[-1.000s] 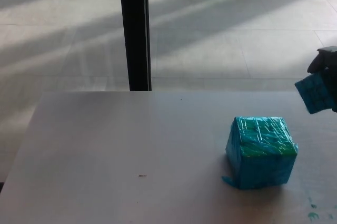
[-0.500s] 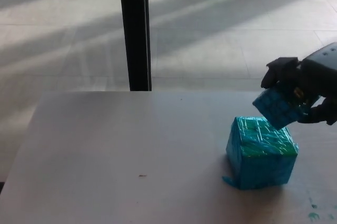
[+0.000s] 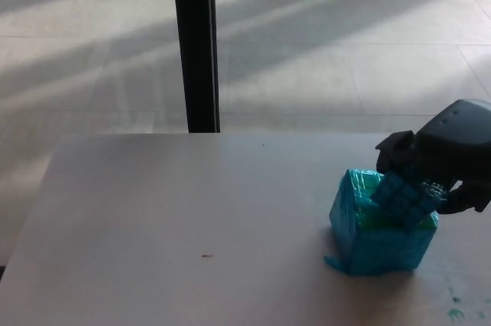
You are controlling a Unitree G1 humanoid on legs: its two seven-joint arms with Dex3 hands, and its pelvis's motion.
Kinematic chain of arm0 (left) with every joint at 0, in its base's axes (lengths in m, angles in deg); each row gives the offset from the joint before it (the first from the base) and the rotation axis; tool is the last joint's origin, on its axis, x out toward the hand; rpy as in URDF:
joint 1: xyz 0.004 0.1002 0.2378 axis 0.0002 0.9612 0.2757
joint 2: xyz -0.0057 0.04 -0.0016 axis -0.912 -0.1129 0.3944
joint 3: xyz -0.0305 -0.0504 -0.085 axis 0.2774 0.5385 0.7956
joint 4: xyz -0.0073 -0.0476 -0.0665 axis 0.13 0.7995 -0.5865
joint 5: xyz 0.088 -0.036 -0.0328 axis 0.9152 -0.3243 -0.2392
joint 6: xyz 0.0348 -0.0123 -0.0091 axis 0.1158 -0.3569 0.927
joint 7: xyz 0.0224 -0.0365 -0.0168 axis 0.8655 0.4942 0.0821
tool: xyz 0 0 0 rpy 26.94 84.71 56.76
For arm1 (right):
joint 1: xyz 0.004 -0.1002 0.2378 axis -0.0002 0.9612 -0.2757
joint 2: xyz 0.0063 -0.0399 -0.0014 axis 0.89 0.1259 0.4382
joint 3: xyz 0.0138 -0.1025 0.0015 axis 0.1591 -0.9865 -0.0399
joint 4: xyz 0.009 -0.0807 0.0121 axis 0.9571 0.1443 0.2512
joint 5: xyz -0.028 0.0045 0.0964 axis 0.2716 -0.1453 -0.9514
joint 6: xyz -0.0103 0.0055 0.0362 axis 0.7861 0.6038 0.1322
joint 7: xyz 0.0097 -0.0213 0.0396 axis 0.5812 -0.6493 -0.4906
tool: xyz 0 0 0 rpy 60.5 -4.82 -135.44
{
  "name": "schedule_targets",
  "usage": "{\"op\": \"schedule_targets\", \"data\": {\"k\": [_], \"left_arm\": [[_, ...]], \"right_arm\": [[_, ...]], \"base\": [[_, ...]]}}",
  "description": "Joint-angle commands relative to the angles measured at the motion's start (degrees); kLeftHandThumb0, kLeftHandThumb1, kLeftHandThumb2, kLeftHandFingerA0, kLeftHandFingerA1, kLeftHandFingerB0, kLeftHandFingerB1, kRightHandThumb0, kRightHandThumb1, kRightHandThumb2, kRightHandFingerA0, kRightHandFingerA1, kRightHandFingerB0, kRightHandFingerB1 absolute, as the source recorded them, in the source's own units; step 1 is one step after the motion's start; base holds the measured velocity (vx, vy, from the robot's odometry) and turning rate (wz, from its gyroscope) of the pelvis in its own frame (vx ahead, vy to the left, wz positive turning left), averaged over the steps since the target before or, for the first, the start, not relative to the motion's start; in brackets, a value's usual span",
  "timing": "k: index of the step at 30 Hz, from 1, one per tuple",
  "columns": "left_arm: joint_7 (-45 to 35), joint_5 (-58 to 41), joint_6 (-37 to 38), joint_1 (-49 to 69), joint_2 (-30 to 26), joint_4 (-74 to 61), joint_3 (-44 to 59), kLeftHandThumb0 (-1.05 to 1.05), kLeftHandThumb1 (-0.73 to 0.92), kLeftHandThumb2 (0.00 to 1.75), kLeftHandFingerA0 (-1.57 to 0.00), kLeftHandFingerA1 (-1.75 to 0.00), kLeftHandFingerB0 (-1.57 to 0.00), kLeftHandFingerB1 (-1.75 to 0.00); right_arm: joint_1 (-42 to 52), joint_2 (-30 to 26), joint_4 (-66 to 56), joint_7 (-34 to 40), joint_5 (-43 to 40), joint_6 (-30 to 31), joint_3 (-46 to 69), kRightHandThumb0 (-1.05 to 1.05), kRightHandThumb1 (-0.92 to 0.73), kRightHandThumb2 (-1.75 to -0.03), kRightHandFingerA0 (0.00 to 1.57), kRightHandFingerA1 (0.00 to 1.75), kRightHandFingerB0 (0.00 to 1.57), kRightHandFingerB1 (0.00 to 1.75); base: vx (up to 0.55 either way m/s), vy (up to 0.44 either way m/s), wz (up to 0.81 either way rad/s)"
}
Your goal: The robot uses its right hand to pick up the small cube kept on the middle on the desk and place it on the bigger cube kept next to it
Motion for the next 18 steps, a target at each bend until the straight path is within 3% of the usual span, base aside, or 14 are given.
{"op": "schedule_targets", "data": {"k": [1, 3, 4, 5, 6, 7, 9, 10, 11, 12, 14, 15, 16, 18], "left_arm": [[-0.03, 0.38, 0.22, 0.20, -0.98, 0.14, -0.24, -0.69, 0.69, 0.61, -0.42, -0.59, -0.51, -0.45], [-0.69, 0.42, 0.91, 0.51, -1.10, -0.31, -0.42, -0.69, 0.70, 0.61, -0.41, -0.58, -0.50, -0.43], [-0.69, -0.06, -0.31, 0.17, -1.11, -0.28, -0.07, -0.69, 0.68, 0.61, -0.42, -0.58, -0.51, -0.43], [-0.40, -0.13, -0.20, -0.02, -1.04, 0.18, 0.04, -0.68, 0.67, 0.60, -0.46, -0.58, -0.54, -0.43], [-0.37, -0.13, -0.17, -0.04, -1.04, 0.24, 0.05, -0.68, 0.67, 0.60, -0.46, -0.58, -0.54, -0.43], [-0.27, 0.24, 0.12, 0.13, -1.10, -0.09, -0.32, -0.69, 0.69, 0.61, -0.45, -0.59, -0.54, -0.43], [-0.14, -0.37, -0.22, -0.09, -0.90, 0.35, 0.26, -0.68, 0.67, 0.61, -0.48, -0.60, -0.54, -0.45], [0.07, -0.23, 0.05, -0.17, -0.83, 0.65, 0.17, -0.69, 0.67, 0.61, -0.47, -0.57, -0.56, -0.45], [-0.10, -0.34, -0.20, -0.15, -0.91, 0.50, 0.26, -0.68, 0.67, 0.61, -0.43, -0.57, -0.53, -0.43], [-0.47, -0.68, -0.77, -0.08, -1.06, 0.10, 0.50, -0.68, 0.67, 0.61, -0.43, -0.57, -0.53, -0.43], [-0.47, -0.70, -0.38, -0.01, -0.98, 0.04, 0.60, -0.67, 0.66, 0.60, -0.43, -0.58, -0.55, -0.46], [-0.82, -1.36, -0.36, 0.12, -0.85, -0.09, 1.24, -0.65, 0.54, 0.98, -0.43, -0.65, -0.52, -0.61], [-0.32, -1.32, -0.42, 0.05, -0.74, 0.03, 1.38, -0.67, 0.65, 0.60, -0.51, -0.62, -0.63, -0.54], [-0.59, -0.43, -0.03, 0.55, -0.96, -0.81, 0.76, -0.68, 0.67, 0.60, -0.46, -0.63, -0.61, -0.53]], "right_arm": [[-0.51, 0.68, 0.66, -1.47, 3.39, 0.78, -1.31, -0.32, -0.71, -0.64, 0.84, 1.70, 0.77, 0.59], [-0.69, 0.98, 0.90, -0.81, 3.38, 0.15, -1.38, -0.32, -0.70, -0.65, 0.87, 1.70, 0.76, 0.72], [-0.72, 1.34, 0.73, -0.03, 4.03, 0.16, -1.53, -0.34, -0.74, -0.64, 0.81, 1.74, 0.65, 1.25], [-1.21, 2.80, 0.72, 0.34, 4.38, 0.66, -1.92, -0.34, -0.76, -0.62, 0.78, 1.73, 0.71, 0.94], [-1.25, 3.03, 0.75, 0.36, 4.51, 0.68, -1.88, -0.34, -0.76, -0.62, 0.78, 1.73, 0.71, 0.94], [-1.47, 3.51, -0.11, 0.45, 5.29, 1.30, -1.92, -0.36, -0.76, -0.65, 0.79, 1.67, 0.58, 0.62], [-1.51, 3.93, -1.01, 0.85, 5.36, 1.39, -1.52, -0.38, -0.72, -0.67, 0.81, 1.58, 0.41, 0.46], [-1.44, 4.23, -1.47, 0.37, 4.67, 1.57, -0.99, -0.42, -0.69, -0.64, 0.75, 1.38, 0.27, 0.39], [-1.54, 4.41, -2.26, -0.59, 4.72, 2.22, -0.75, -0.51, -0.68, -0.59, 0.43, 0.65, 0.09, 0.28], [-1.74, 4.51, -3.19, -1.72, 5.22, 3.10, -0.72, -0.51, -0.68, -0.59, 0.43, 0.65, 0.09, 0.28], [-1.62, 3.90, -4.78, -0.67, 7.75, 3.67, -0.79, -0.62, -0.59, -0.58, 0.01, 0.33, 0.00, 0.22], [-1.46, 3.61, -5.65, -1.18, 7.82, 3.88, -0.50, -0.82, -0.45, -0.77, 0.00, 0.00, 0.00, 0.06], [-1.22, 3.28, -6.52, -1.47, 8.23, 4.18, -0.32, -0.78, -0.44, -0.75, 0.00, 0.00, 0.00, 0.07], [-1.25, 1.69, -9.50, -3.69, 11.12, 4.93, -0.70, -0.85, -0.52, -0.84, 0.00, 0.10, 0.00, 0.00]], "base": [[0.00, 0.000, 0.00], [0.00, 0.000, 0.00], [0.00, 0.000, 0.00], [0.00, 0.000, 0.00], [0.00, 0.000, 0.00], [0.00, 0.000, 0.00], [0.00, 0.000, 0.00], [0.00, 0.000, 0.00], [0.00, 0.000, 0.00], [0.00, 0.000, 0.00], [0.00, 0.000, 0.00], [0.00, 0.000, 0.00], [0.00, 0.000, 0.00], [0.00, 0.000, 0.00]]}}
